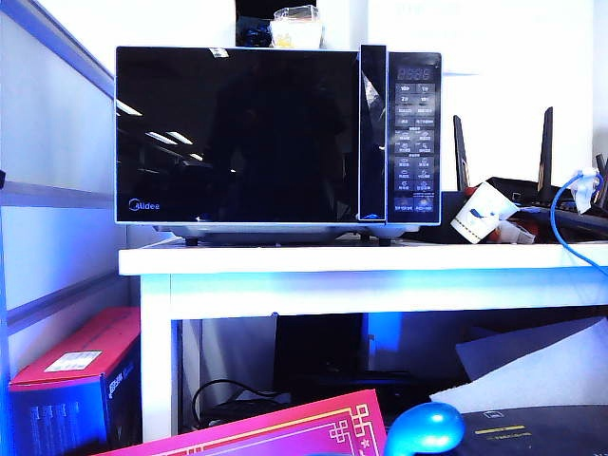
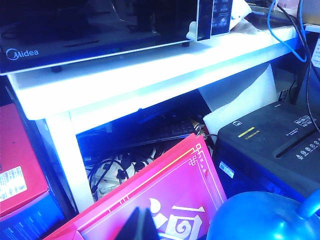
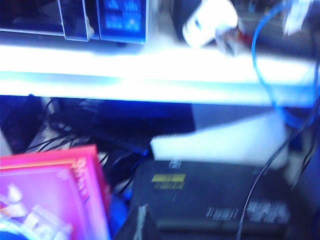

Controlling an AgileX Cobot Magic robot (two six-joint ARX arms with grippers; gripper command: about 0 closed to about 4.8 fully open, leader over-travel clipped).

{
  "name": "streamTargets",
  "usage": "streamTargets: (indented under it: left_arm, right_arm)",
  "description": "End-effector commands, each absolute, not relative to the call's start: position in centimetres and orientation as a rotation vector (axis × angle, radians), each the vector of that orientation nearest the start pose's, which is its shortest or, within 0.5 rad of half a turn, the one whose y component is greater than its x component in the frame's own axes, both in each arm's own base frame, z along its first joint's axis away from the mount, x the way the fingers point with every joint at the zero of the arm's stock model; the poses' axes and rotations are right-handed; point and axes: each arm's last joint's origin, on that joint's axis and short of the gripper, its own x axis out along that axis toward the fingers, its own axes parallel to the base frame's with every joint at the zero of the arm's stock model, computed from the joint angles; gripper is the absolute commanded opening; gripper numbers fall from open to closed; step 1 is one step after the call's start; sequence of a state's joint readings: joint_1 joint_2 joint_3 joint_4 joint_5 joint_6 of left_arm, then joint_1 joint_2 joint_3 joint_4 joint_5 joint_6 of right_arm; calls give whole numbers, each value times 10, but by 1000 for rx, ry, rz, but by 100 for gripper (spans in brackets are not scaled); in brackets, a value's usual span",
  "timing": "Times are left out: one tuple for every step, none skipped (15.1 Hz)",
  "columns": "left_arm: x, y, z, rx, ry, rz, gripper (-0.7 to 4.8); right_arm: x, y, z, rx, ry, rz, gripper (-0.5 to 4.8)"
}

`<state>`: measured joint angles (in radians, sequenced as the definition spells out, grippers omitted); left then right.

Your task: Open the microwave door, place the box of snacks from the top of the microwave inside, then close the microwave door.

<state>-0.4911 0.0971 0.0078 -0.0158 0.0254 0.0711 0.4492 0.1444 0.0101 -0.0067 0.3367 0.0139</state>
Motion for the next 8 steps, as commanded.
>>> streamTargets:
  left_arm:
    - [90, -49, 157, 92, 78, -524, -6]
    - [90, -49, 157, 93, 82, -523, -6]
    - [90, -49, 155, 96, 95, -524, -6]
    - [90, -49, 154, 101, 115, -525, -6]
    - [90, -49, 154, 99, 116, -524, -6]
    - [91, -49, 158, 62, 73, -520, -6]
    - [91, -49, 168, -8, -11, -513, -6]
    - [90, -49, 183, -60, -111, -509, -6]
  right_arm:
    - [95, 36, 139, -29, 270, 110, -5]
    - [95, 36, 138, -30, 282, 133, -5]
    - [95, 37, 138, -29, 285, 145, -5]
    - [95, 37, 138, -27, 282, 148, -5]
    - [95, 37, 138, -26, 281, 148, -5]
    - [95, 37, 140, -19, 264, 153, -5]
    - [97, 38, 145, 23, 212, 174, -5]
    - [98, 40, 157, 104, 108, 208, -5]
